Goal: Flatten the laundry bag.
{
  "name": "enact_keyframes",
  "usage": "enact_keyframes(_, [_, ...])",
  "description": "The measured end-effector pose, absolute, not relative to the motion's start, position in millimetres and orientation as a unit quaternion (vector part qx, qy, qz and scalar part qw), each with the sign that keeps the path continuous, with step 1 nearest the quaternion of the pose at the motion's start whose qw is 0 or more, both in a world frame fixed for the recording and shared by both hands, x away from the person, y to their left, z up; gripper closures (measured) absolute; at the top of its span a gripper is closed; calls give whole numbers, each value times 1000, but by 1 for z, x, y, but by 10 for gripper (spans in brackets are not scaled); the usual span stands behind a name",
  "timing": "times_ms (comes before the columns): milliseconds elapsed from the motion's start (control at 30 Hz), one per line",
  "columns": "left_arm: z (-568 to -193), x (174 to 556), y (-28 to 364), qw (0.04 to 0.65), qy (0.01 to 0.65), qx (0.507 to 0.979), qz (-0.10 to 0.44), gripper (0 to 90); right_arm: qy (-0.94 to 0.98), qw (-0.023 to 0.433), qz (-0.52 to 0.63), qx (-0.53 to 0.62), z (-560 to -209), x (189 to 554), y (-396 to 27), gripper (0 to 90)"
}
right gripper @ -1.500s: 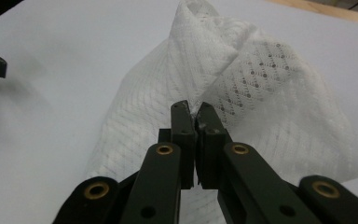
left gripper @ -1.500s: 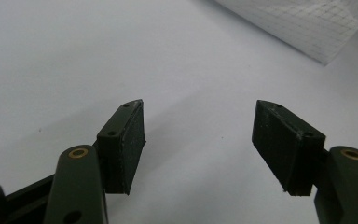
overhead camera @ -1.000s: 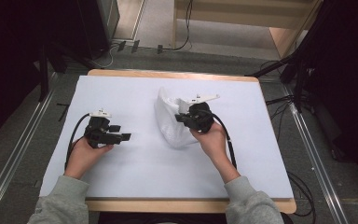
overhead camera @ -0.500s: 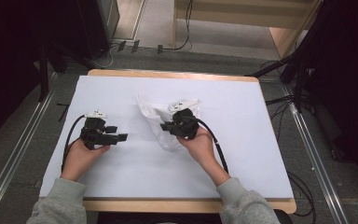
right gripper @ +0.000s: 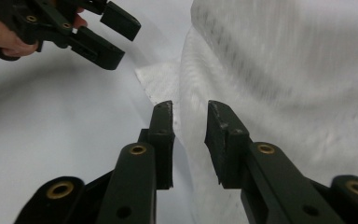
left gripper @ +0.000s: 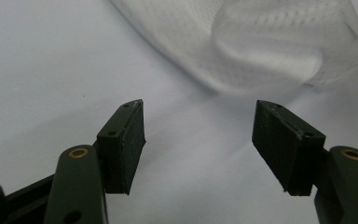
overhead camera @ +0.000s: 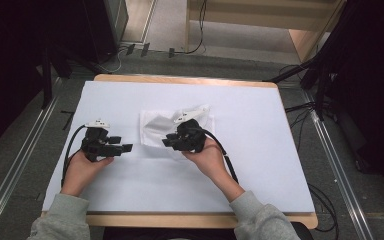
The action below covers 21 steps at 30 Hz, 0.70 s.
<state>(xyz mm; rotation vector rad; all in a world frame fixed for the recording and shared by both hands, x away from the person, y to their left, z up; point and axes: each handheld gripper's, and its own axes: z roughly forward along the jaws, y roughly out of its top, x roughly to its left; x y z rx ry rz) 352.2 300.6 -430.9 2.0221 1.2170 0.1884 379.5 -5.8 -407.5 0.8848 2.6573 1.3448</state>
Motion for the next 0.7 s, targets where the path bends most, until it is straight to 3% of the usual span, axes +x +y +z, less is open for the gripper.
enact_keyframes(467, [-432, 353, 303, 376, 481, 789, 73, 353, 852, 63, 422, 303, -401, 393, -32, 596])
enact_keyframes(700, [-432, 353, 303, 378, 481, 788, 71, 353, 835, 76, 414, 353, -407, 417, -67, 593])
